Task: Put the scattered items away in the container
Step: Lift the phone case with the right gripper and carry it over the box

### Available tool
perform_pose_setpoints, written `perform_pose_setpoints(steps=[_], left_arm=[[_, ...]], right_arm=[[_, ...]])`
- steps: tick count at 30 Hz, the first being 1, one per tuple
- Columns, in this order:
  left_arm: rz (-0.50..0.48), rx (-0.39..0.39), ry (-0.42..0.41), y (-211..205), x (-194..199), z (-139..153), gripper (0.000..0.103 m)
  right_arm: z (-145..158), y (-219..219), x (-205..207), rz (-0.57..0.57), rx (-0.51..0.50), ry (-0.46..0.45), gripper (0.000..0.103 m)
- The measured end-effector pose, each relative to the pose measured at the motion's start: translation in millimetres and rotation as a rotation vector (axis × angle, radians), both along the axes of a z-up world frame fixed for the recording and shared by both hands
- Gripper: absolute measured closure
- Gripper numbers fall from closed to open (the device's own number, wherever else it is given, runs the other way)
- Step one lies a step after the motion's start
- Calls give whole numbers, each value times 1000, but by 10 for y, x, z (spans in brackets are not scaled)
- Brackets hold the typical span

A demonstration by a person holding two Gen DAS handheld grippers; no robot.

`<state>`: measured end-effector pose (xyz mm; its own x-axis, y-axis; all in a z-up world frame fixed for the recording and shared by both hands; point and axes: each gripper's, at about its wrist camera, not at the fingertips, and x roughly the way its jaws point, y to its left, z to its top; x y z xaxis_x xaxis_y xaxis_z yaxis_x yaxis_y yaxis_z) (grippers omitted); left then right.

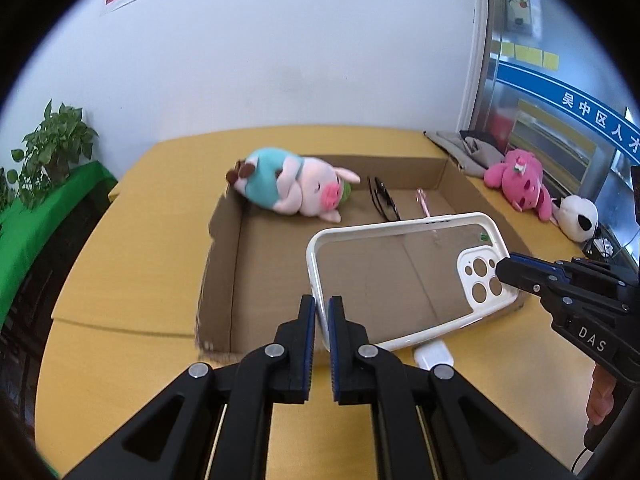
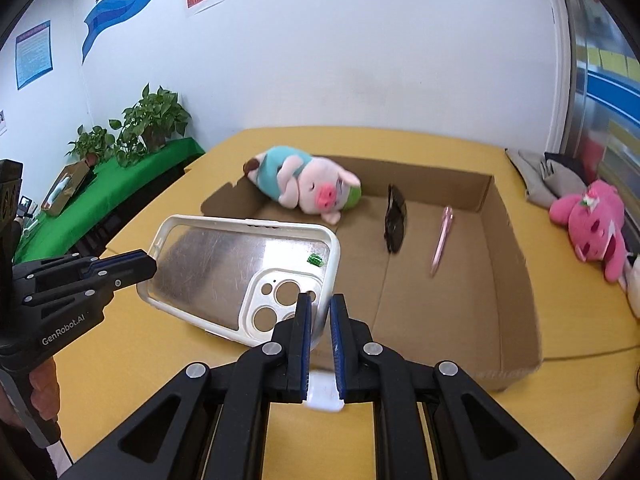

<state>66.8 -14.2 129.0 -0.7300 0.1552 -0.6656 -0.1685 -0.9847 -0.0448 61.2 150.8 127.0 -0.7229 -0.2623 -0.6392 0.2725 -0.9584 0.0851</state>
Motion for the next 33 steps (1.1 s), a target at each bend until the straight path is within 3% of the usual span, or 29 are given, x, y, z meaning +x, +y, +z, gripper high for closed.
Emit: perform_pose_setpoints(steps=[3,11,14,19,26,33], left_arm=[[-5,21,-8,-19,-211,77,97],[10,-24,-57,-10,-845,118,97],[-6,-29,-75,-50,-1081,2,97],[-28,7,-192,-150,-1404,-325,97],[33,-1,-246,-221,-1686,-422,98],[59,-63,-280,-135,-1974,-496,98]], right_arm=[[132,18,-235,4,-2,3,93],[219,-39,-889,14,4,-56,93],[105,-64,-1129,13,-4,-104,93],[-181,-93,-1353,16,-15,-186,93],[-459,-143,-1686,16,-29,-271,93],[-702,-129,-1963,-2,-29,-347,93]])
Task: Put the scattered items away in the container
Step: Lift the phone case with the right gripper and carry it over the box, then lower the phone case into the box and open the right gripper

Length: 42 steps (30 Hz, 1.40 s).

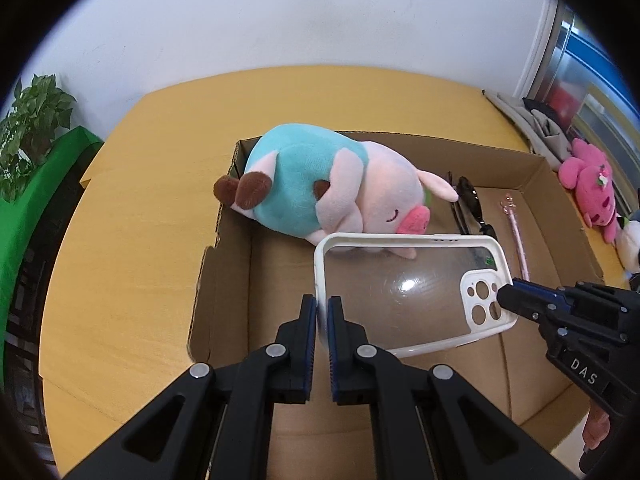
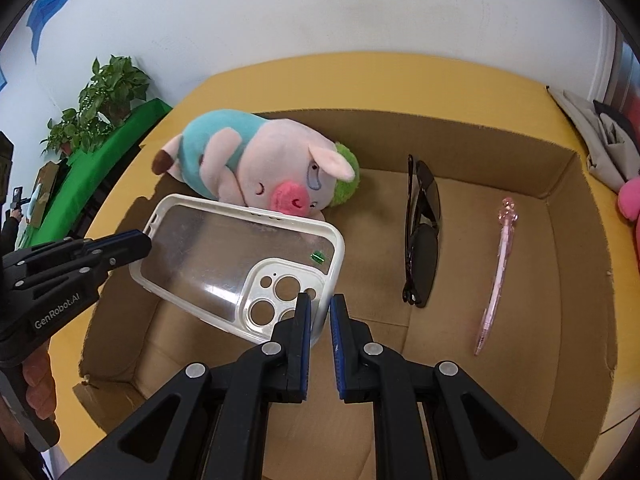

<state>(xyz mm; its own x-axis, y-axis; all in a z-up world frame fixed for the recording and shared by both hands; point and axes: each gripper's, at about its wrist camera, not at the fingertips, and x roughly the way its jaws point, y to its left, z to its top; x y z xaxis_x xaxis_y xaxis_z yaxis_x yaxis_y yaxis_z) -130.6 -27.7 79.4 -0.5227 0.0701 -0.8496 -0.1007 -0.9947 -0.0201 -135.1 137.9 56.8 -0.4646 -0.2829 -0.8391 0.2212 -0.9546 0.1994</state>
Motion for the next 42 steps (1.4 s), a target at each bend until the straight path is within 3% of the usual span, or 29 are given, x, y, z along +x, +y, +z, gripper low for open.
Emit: perform_pose_setpoints(steps=[4,18,28,42], left_arm=[[19,17,-40,-15,-110,-129,98],[40,-47,-151,-35,-222,-540,99],[47,-73,-175,-35,-368,-657,99],[56,-92,-198,-97,-449,-767,99]], right_arm=[[-158,15,-102,-4,0,-48,93],[-559,-52,-213,27,-8,-160,92],[-625,-80,-386,37,4,-225,92],[-620,-153,-503,42,31,-217,93]])
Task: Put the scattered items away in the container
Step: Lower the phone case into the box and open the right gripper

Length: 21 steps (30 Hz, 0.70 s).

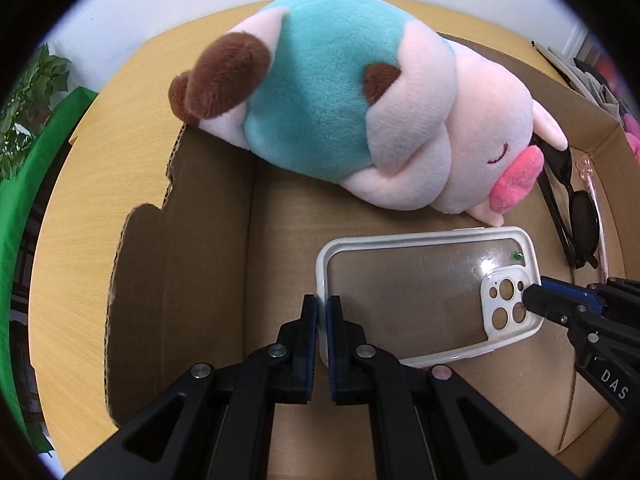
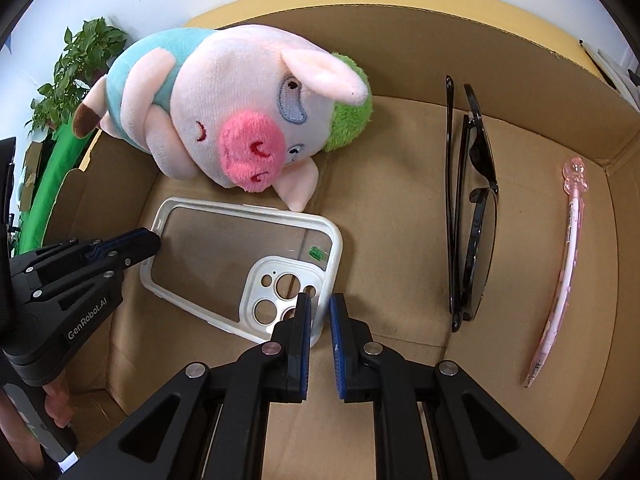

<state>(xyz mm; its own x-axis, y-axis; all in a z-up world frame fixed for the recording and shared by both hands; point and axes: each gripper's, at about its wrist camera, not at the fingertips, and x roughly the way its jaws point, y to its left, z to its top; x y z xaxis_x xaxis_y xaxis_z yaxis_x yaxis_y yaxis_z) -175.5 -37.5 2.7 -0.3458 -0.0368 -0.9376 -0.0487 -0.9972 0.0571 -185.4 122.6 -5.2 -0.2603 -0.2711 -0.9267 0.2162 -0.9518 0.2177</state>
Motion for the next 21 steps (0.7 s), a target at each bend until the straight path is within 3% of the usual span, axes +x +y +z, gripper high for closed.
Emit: perform_pose_setpoints(steps=[4,5,6,7,8,9,14,17,20,21], left_arm=[[18,-5,20,-13,7,39,95],[22,-11,26,-11,5,56,88],[24,-14,35,-15,10,84,78],[25,-9,48,-20,19,123,76],[26,0,63,-26,34,174,74],[32,8,78,-36,50,230,71],[65,60,217,-102,291,669,50],[90,97,346,-94,632,947,39],[69,120,467,106,905,1176,24],[50,117,512,181,1049,1205,24]], right_arm=[[2,-9,7,3,6,-4,91],[5,-11,14,6,6,1,89],[13,-15,31,13,5,15,72],[28,-12,51,17,3,31,56],[51,3,74,14,3,48,23],[99,36,101,0,3,74,11],[439,234,345,-32,-25,174,7],[647,331,707,-25,18,274,0],[725,405,1114,-31,18,346,0],[716,469,1217,-34,17,359,0]])
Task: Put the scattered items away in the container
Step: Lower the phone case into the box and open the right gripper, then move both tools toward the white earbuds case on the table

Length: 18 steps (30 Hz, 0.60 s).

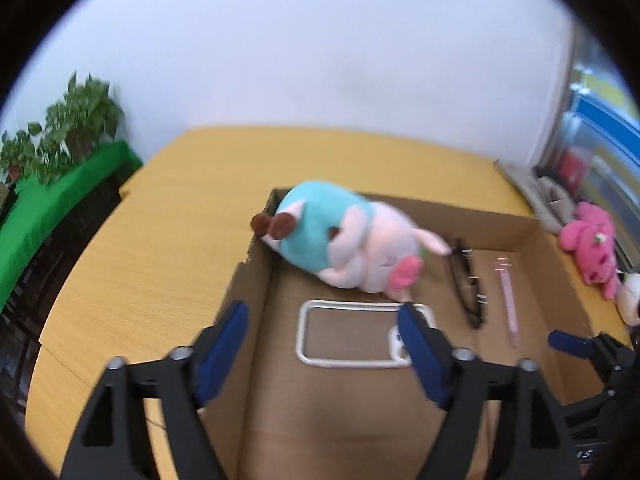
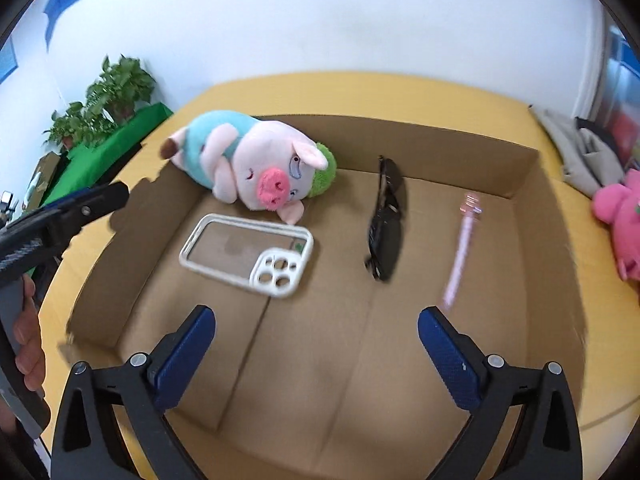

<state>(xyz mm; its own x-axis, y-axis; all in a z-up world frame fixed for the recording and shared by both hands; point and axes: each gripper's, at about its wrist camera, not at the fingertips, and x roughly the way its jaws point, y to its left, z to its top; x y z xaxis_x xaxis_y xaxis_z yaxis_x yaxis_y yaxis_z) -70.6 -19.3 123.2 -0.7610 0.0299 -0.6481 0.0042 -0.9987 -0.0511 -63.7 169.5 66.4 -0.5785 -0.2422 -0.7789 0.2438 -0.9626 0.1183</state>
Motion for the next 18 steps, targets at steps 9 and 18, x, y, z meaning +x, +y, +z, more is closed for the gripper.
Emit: perform_pose_setpoints(steps=[9,18], left_arm=[[-30,-29,93,539,768,-78,24],[9,-44,83,567,981,-89,24]], right_arm=[[-209,231,584,-159,60,33,0],[-152,256,725,-149,103,77,0]])
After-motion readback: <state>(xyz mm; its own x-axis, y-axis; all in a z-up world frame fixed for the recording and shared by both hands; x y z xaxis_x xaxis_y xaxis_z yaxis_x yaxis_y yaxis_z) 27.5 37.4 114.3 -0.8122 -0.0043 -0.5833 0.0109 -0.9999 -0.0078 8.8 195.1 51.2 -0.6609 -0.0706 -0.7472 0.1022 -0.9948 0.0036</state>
